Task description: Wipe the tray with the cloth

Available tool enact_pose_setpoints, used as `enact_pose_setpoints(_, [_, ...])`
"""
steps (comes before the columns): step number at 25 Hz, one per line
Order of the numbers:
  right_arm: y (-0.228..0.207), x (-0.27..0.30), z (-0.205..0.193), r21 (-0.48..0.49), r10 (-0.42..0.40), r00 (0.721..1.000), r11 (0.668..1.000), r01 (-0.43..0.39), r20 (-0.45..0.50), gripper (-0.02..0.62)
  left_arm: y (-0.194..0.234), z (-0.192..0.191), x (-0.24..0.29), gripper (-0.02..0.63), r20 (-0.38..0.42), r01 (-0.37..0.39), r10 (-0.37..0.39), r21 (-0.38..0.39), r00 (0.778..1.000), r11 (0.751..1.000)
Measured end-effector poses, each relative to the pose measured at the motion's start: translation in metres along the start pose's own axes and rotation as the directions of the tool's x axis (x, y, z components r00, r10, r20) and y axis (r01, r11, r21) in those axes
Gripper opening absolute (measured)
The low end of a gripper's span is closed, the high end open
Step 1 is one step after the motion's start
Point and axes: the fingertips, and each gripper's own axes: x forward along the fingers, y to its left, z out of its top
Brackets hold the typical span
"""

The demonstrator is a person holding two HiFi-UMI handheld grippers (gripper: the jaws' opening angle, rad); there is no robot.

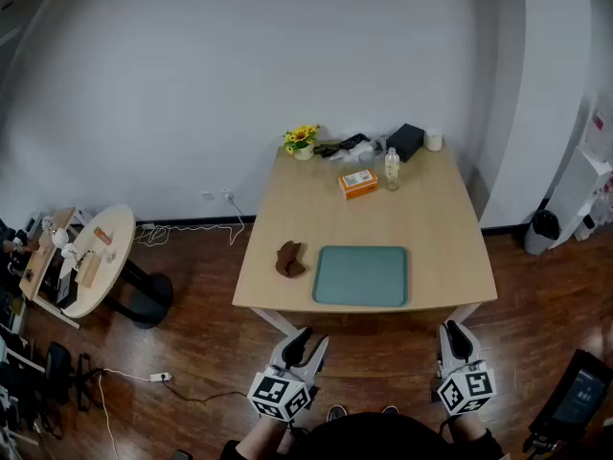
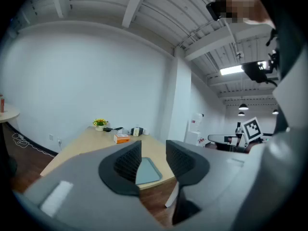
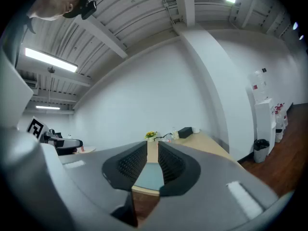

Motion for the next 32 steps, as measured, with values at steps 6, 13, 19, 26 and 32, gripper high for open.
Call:
enact_pose_setpoints(6, [-0.02,0.026,-0.007,0.014,0.011,1.0,1.0,-0.011,-0.025,0.074,0.012,0.005,0.021,0.143,-0.001,-0.028,0.028,-0.011,1.0,1.0])
enact_pose_setpoints(13, [-0.045,0.094,-0.033,0.024,-0.034,0.996,0.999,0.037,-0.086,0.074,0.068,-0.005,0.073,0.143,-0.039,-0.016,0.015,-0.013,0.999,1.0])
enact_pose_setpoints(19, [-0.044,0.191,-0.009,0.032,-0.115,0.992,0.993,0.117,-0.051,0.077,0.135,0.037,0.142,0.143,-0.004,0.076,-0.076,-0.002,0.997,0.997])
enact_pose_setpoints(26, [-0.071,0.259,-0.048,0.011,-0.156,0.971,0.987,0.161,-0.183,0.104,0.176,0.039,0.202,0.143,-0.064,0.116,-0.114,0.02,0.991,0.993])
enact_pose_setpoints(32, [-0.128,0.303,-0.178,-0.009,-0.132,0.836,0.988,0.151,-0.533,0.161,0.216,-0.006,0.251,0.144,-0.155,-0.002,-0.007,-0.06,0.988,0.998])
